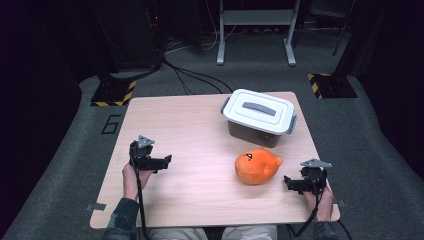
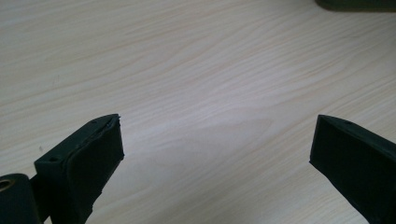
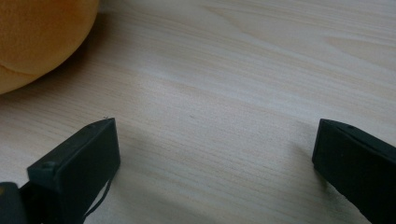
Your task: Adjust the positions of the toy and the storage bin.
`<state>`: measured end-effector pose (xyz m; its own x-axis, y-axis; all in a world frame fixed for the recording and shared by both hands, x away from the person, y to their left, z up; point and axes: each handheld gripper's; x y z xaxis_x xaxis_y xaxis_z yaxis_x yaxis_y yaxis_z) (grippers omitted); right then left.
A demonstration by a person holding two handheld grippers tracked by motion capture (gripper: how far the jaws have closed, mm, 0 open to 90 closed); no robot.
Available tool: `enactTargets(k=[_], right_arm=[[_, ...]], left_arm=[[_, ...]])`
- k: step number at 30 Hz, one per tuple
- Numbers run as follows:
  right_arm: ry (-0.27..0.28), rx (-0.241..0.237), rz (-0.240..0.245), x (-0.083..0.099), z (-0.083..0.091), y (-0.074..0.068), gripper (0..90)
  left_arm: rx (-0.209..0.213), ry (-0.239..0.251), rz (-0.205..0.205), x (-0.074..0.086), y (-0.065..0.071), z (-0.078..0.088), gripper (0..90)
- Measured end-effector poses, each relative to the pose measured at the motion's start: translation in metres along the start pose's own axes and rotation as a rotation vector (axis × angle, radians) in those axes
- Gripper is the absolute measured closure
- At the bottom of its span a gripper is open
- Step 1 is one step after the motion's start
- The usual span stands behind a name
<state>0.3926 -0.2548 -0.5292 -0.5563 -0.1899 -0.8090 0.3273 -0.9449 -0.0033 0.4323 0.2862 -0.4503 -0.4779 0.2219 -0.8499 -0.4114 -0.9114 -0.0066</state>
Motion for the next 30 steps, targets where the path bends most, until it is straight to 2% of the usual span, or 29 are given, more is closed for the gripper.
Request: enactTargets(k=[15,27,30], right_arm=[[0.000,0.003,0.003,0.000,0.000,0.001,0.4],[0.001,0.006,0.004,0.000,0.000,0.001,0.5],[0.001,0.007,0.003,0.000,0.000,0.001,0.6]], left_arm=[[0.056,-0.009,-0.071,-0.030,0.017,-0.013,3.0],[0.106,-0.011,-0.102,-0.057,0.031,-0.030,3.3],[0.115,-0.009,-0.099,-0.062,0.033,-0.034,3.4]])
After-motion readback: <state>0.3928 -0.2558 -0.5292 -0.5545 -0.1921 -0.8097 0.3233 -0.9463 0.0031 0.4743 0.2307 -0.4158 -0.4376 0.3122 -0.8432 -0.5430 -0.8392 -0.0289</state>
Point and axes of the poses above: each handheld gripper's, and its own axes: z roughly backward along the jaws, x roughly out of its underside, y roughly to its right, and after that the axes turned 8 degrees about y, right-handed
